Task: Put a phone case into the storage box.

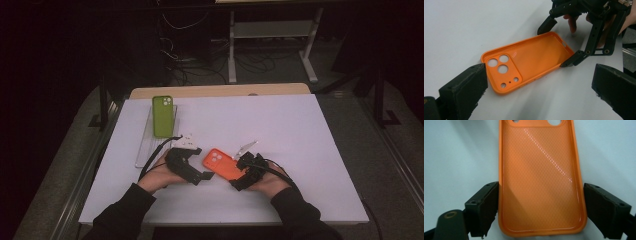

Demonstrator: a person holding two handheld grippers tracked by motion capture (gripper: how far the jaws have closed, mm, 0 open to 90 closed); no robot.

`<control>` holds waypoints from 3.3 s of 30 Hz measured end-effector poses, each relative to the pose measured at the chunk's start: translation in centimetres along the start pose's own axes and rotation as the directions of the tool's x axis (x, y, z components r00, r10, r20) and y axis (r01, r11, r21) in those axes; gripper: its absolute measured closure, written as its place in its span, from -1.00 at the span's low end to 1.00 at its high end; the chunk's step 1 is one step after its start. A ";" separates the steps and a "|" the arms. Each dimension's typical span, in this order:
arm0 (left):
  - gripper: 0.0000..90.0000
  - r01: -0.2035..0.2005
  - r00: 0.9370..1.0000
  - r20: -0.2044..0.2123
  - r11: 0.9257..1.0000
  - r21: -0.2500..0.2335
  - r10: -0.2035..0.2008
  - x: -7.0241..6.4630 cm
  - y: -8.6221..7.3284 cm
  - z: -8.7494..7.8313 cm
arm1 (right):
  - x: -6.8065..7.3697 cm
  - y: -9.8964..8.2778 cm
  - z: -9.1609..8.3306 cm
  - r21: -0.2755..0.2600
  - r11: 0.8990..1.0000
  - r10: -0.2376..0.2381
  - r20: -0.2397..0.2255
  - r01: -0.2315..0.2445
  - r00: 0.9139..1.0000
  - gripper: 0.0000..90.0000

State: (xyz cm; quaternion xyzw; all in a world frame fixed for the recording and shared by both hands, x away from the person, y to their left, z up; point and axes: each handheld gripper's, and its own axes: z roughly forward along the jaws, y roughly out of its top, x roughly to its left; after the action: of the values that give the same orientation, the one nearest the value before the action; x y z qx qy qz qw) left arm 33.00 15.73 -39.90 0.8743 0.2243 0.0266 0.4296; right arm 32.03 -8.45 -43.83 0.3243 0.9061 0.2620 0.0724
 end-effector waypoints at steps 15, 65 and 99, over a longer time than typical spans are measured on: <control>-1.00 -0.001 1.000 0.003 1.000 -0.006 0.001 0.7 0.6 -0.5 | -2.2 0.0 -2.3 -0.043 0.999 -0.032 -0.056 0.030 0.998 -0.66; -1.00 -0.402 0.901 0.243 0.901 0.164 0.358 1.3 7.0 0.6 | -4.0 2.3 -8.2 -0.222 0.907 -0.400 -0.189 0.358 0.897 -0.66; -0.64 -0.412 0.899 0.274 0.871 0.268 0.341 0.5 6.5 2.1 | -3.8 2.3 -8.1 -0.258 0.915 -0.369 -0.223 0.310 0.902 -0.92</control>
State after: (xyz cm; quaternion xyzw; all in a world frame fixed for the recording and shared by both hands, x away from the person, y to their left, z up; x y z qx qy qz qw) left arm 36.41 10.92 -36.31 0.9565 0.0015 -0.0221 0.2909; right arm 33.82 -12.75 -35.90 0.1125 0.9162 0.3835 0.0294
